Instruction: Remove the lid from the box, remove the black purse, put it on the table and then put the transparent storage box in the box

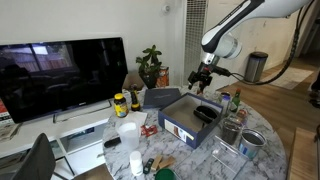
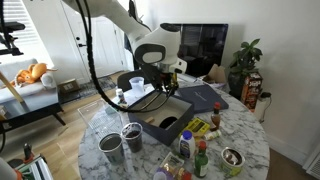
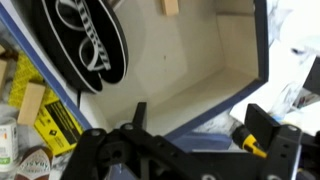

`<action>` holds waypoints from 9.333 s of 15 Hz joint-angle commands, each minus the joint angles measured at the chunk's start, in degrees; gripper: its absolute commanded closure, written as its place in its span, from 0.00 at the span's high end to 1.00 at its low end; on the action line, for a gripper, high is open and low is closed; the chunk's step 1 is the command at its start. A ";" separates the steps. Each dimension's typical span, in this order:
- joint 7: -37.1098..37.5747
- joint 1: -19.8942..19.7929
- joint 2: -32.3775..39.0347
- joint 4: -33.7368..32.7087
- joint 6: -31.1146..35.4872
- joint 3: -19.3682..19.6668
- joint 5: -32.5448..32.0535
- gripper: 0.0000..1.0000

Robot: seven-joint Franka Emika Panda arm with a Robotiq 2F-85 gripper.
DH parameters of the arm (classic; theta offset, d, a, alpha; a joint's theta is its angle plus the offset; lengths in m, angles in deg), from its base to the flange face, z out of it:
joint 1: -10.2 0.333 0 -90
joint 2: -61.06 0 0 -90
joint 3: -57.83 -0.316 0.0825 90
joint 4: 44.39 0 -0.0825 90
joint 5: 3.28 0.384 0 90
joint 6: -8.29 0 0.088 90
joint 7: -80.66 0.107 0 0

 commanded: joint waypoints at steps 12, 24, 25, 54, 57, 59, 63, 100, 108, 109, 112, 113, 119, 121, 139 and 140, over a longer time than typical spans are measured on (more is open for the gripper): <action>7.21 1.72 -6.56 12.16 -11.11 -5.08 -16.79 1.00; 4.14 -1.12 14.29 -5.26 -0.36 -4.41 -22.75 1.00; 4.27 -1.40 15.30 -6.26 -0.16 -4.37 -23.13 0.96; 10.10 5.62 -4.01 1.23 -9.38 -13.10 -18.12 0.01; 8.85 7.75 -3.67 0.00 -9.53 -16.94 -12.08 0.01; 7.60 9.13 -1.86 -1.33 -7.69 -18.92 -8.45 0.01; 2.47 9.98 4.59 -4.20 -0.89 -20.91 -4.03 0.01; 1.81 1.95 -12.24 20.62 -21.59 -11.76 -10.71 1.00; 2.12 4.13 -9.60 22.08 -16.95 -11.87 -10.76 1.00; 2.20 4.44 -9.53 23.03 -15.25 -11.98 -11.11 1.00; 0.76 5.56 -8.91 26.29 -8.48 -12.79 -9.51 1.00; 0.46 5.95 -8.79 27.39 -6.14 -13.18 -8.97 1.00; 0.52 7.58 -7.99 30.83 1.98 -15.57 -5.46 0.73; 0.81 7.75 -7.21 30.85 3.55 -15.85 -5.41 0.60; -12.51 3.13 -12.04 29.38 -13.11 -15.34 0.15 0.02; -12.99 3.27 -13.25 29.24 -15.09 -15.14 0.61 0.02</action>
